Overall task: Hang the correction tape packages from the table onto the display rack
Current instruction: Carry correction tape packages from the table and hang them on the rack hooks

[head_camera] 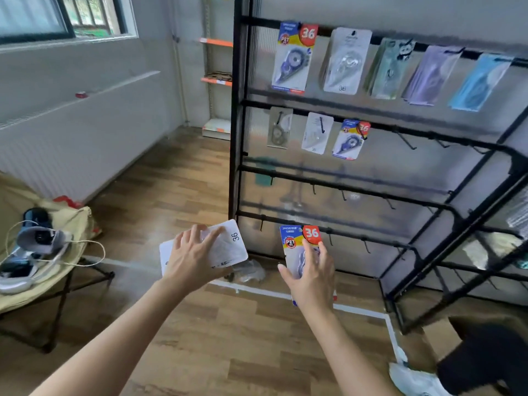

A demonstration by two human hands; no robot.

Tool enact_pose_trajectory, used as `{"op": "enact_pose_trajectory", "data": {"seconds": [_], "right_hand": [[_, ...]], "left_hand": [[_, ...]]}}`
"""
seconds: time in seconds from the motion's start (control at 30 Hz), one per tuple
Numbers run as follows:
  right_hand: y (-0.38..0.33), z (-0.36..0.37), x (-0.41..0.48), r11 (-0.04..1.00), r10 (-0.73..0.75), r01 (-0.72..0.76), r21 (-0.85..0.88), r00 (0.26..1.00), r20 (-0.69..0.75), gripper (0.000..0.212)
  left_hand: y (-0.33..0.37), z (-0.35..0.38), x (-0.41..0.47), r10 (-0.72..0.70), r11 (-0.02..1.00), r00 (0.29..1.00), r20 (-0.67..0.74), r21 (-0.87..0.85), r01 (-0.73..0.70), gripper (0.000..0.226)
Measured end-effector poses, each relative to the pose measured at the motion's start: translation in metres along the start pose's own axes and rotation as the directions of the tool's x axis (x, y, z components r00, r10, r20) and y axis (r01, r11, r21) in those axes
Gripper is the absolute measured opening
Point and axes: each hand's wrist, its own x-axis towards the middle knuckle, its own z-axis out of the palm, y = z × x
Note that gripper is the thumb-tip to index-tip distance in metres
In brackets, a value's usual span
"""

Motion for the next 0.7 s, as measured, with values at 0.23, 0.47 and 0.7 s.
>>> {"op": "enact_pose_trajectory", "data": {"seconds": [0.23, 0.47, 0.7], "right_hand": [[0.037, -0.001, 0.085, 0.999, 0.050, -0.051, -0.009, 0.997, -0.067, 0.078], [0.056, 0.003, 0.191, 0.996, 0.092, -0.094, -0.002, 0.983, -0.159, 0.079], [0.074, -0.005, 0.274, 0.988, 0.139, -0.152, -0.031, 0.953, -0.268, 0.081]], "left_hand": [[0.045, 0.028, 0.096, 0.085, 0.996, 0.996, 0.001, -0.009, -0.085, 0.094], [0.073, 0.041, 0.220, 0.159, 0.986, 0.986, -0.046, -0.051, -0.161, 0.091], [0.104, 0.060, 0.316, 0.249, 0.967, 0.967, -0.047, -0.045, -0.251, 0.092]]}}
